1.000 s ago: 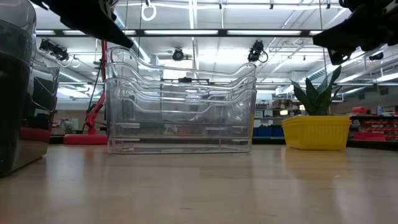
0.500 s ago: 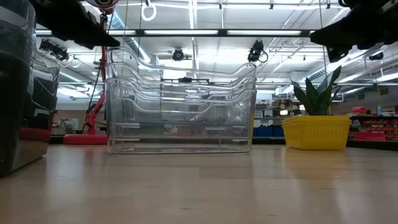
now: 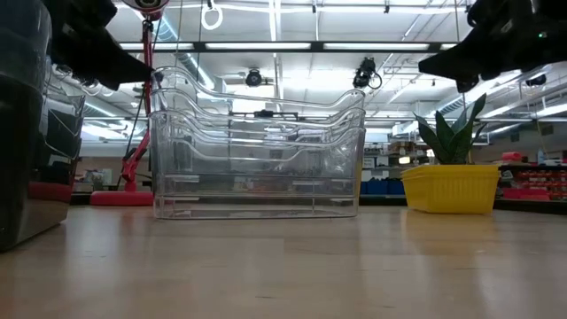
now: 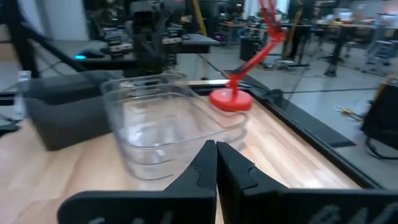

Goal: Stack baskets by color
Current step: Return to Home Position

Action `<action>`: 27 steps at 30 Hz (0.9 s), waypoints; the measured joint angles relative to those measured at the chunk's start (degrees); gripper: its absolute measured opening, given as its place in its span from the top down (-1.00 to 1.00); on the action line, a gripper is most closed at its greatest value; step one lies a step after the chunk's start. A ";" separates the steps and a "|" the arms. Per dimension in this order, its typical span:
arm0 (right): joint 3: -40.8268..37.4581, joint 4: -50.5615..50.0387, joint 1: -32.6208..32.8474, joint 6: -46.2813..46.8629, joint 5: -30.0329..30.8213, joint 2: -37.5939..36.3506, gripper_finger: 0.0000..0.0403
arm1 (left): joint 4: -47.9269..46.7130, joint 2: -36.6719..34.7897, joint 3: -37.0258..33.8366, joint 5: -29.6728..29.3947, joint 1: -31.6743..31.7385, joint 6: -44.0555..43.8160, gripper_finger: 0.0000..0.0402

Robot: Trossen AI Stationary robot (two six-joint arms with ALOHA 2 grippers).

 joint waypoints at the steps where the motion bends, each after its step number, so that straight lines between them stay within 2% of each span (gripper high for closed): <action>1: 0.00 -0.05 -0.92 -0.03 -0.01 -0.01 0.99 | 0.08 -1.38 -0.65 0.02 0.52 0.42 0.95; 3: 0.00 -0.05 -2.61 -0.20 -0.72 -0.01 0.99 | -0.09 -4.27 -2.09 0.00 1.44 0.66 0.97; 11: 0.01 0.05 -9.48 -0.81 -9.66 -0.19 0.99 | -1.91 -15.19 -6.74 1.01 4.37 1.16 0.97; 22: 0.00 0.07 -23.03 0.79 -23.91 -0.34 1.00 | -10.54 -25.48 -6.91 1.63 9.03 1.36 0.96; 27: -2.17 5.06 -24.63 3.50 -25.27 -0.29 1.00 | -11.32 -27.61 -6.91 3.18 8.26 -1.37 0.97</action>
